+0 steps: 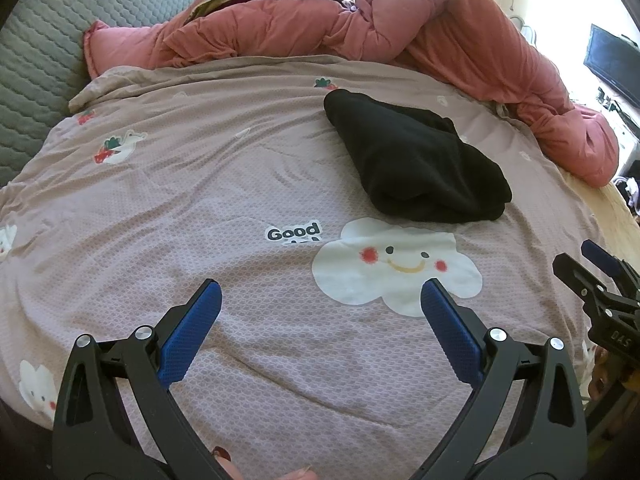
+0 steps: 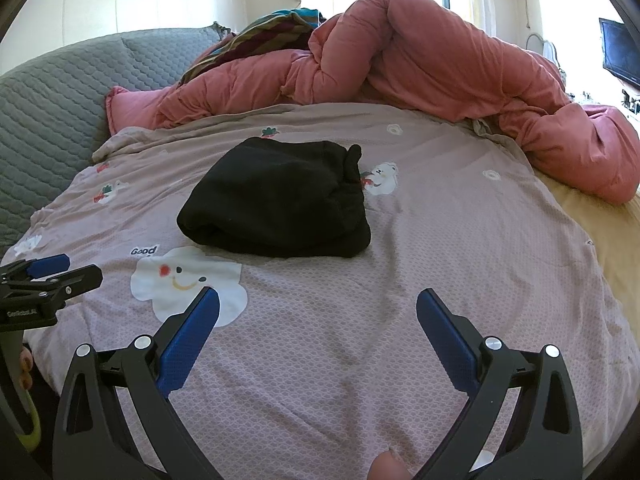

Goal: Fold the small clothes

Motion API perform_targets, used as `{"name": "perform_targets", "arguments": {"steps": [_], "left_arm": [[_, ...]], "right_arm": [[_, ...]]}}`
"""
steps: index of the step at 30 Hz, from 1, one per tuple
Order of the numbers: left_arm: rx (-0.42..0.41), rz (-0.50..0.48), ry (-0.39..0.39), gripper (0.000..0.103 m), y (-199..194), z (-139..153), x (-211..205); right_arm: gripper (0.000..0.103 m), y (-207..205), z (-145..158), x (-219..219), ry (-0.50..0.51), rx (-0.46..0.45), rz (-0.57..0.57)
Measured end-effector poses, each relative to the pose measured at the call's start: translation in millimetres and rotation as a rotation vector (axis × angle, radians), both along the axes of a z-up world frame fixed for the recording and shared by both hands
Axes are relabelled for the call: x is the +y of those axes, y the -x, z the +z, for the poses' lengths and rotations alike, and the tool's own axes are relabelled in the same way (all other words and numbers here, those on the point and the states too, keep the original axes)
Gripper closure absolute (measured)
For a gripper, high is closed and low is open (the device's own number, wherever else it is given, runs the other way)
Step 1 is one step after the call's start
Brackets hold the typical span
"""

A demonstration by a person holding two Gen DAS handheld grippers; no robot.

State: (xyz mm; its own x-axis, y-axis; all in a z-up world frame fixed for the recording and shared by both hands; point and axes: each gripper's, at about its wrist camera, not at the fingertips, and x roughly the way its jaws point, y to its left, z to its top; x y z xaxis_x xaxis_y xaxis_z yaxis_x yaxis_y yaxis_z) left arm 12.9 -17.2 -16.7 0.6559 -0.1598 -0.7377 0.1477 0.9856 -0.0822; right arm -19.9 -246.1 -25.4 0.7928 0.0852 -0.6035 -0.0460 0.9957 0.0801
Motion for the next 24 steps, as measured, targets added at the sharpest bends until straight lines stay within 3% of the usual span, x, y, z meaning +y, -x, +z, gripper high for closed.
{"name": "perform_targets", "arguments": {"steps": [24], "left_arm": [[0.017, -0.039, 0.028, 0.010, -1.0, 0.1, -1.7]], "right_arm": [[0.005, -2.8, -0.9, -7.6, 0.014, 0.010, -0.051]]}}
